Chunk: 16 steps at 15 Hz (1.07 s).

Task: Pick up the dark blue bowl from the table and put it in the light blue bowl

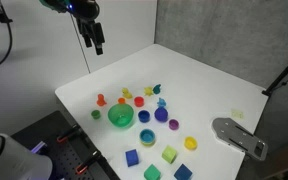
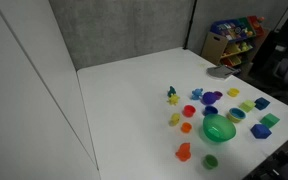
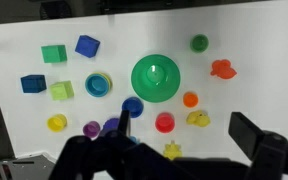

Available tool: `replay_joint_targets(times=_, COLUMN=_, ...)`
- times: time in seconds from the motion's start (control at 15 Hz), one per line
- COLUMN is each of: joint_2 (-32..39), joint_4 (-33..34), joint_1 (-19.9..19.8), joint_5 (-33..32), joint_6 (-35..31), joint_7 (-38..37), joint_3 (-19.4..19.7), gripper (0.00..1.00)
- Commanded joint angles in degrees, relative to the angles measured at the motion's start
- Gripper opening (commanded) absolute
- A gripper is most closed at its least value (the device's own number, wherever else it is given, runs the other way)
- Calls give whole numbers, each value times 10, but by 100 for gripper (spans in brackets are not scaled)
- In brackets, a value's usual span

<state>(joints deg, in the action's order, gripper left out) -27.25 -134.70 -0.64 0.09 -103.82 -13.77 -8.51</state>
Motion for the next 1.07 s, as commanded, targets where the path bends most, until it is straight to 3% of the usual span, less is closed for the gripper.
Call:
replay_joint_targets(times=0.0, joint_2=1, joint_4=1, joint_1=9, joint_5=-3, joint_6=1, joint_7=-3, joint_3=8, gripper=100)
replay_joint_targets(times=0.27, joint_2=0, joint_4=2, joint_1=9, joint_5=-3, joint_6=1, joint_7=-3, joint_3=8, gripper=100)
replay_joint_targets(times=1.0, joint_2=135, joint_4=50, joint_1=17, joint_5=5, joint_6=-89, joint_7=12, joint_3=19, gripper=100)
